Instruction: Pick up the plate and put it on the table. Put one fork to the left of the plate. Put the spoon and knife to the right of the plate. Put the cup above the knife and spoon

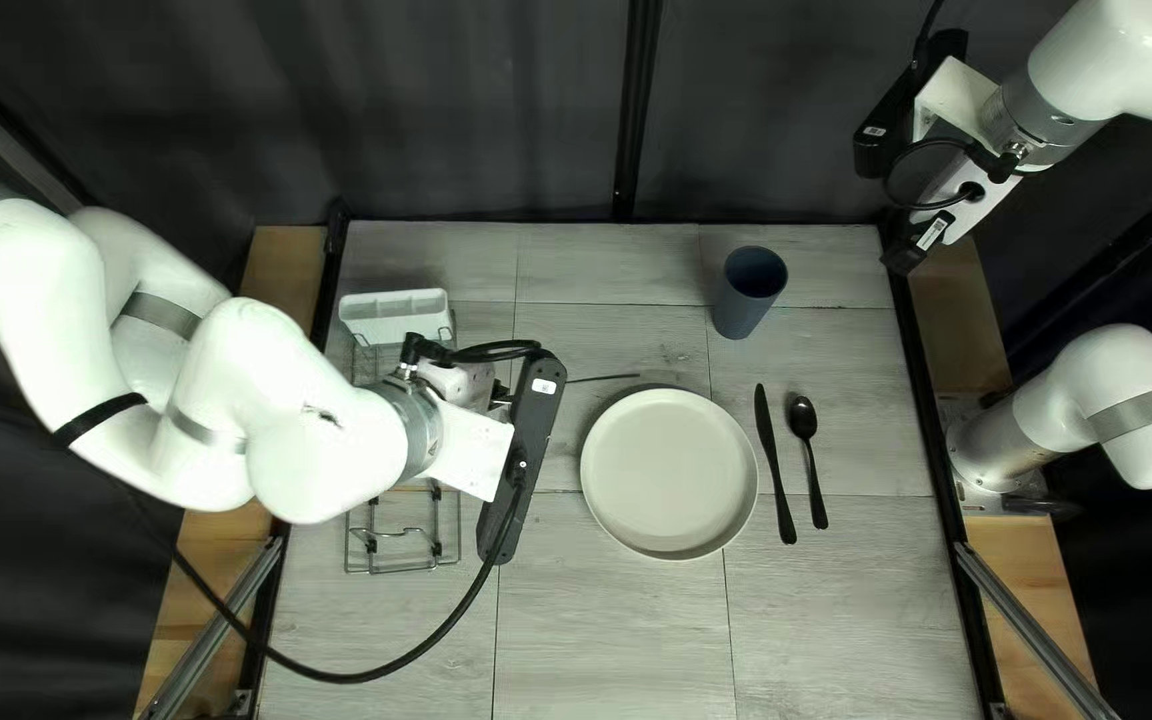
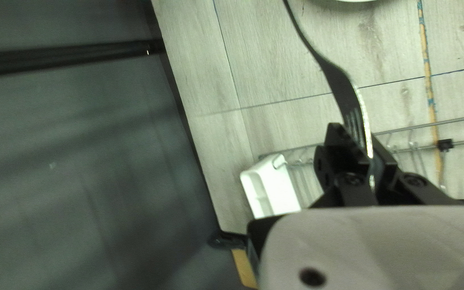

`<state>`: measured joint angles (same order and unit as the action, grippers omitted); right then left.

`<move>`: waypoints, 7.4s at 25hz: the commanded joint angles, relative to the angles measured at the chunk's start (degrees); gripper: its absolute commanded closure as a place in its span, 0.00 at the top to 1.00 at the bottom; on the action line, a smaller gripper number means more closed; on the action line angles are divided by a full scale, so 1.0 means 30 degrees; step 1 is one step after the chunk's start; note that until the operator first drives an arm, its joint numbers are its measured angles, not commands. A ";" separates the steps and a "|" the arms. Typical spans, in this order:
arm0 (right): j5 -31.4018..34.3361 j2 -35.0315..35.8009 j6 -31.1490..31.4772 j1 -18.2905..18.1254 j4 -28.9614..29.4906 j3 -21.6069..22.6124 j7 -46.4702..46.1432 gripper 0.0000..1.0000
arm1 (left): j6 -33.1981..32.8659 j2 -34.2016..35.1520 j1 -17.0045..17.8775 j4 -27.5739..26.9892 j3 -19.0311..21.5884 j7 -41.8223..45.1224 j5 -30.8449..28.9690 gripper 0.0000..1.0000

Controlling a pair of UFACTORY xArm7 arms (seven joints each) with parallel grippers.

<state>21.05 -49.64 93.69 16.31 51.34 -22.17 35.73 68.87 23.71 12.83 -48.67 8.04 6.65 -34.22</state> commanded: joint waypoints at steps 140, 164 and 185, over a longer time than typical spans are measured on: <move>2.1356 0.9855 -1.0388 -0.0461 -0.7498 1.4084 2.0096 1.00 | -0.2214 0.0147 -0.0207 0.0477 -0.1631 -0.3975 -0.1278 0.00; 2.9654 1.2644 -1.1241 -0.2587 -0.6140 1.2415 2.3752 0.12 | -0.2214 0.0147 -0.0207 0.0477 -0.1631 -0.3975 -0.1278 0.00; 2.9654 1.2644 -1.1241 -0.2587 -0.6140 1.2415 2.3752 0.00 | -0.2214 0.0147 -0.0207 0.0477 -0.1631 -0.3975 -0.1278 1.00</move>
<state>110.02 -11.70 59.96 8.55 32.92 15.08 106.99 62.23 24.15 12.21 -47.24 3.14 -5.28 -38.05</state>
